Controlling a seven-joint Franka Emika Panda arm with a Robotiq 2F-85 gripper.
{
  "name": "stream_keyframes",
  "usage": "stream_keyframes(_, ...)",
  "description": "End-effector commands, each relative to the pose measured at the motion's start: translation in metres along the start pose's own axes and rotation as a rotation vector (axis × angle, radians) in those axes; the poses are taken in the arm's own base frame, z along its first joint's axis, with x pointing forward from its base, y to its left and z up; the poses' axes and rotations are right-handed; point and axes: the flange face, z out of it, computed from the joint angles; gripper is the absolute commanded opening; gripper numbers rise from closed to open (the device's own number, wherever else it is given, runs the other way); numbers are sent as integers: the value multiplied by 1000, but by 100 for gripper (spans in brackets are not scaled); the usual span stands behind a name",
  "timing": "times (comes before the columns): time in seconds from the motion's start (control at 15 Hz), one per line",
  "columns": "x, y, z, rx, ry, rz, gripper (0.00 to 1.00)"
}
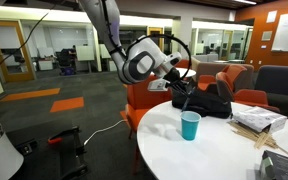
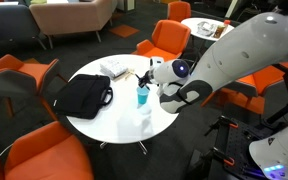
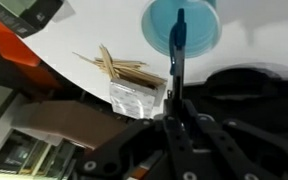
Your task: Place the pen inside the light blue cup
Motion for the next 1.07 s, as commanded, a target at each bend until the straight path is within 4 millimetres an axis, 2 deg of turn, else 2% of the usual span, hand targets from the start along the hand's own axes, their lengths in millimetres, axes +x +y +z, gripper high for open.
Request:
stream_keyframes(0.0,6,-2,-12,-20,19,-30,1)
stream_keyframes(0.13,5,-1,-8,-20,1,-40,1)
stream_keyframes(0.47,-1,13,18,-46,-70,-45,1)
stream_keyframes(0.67,7,14,32,-52,-82,-62,1)
stream_keyframes(1.0,25,2,55,-33,-111,-99,1)
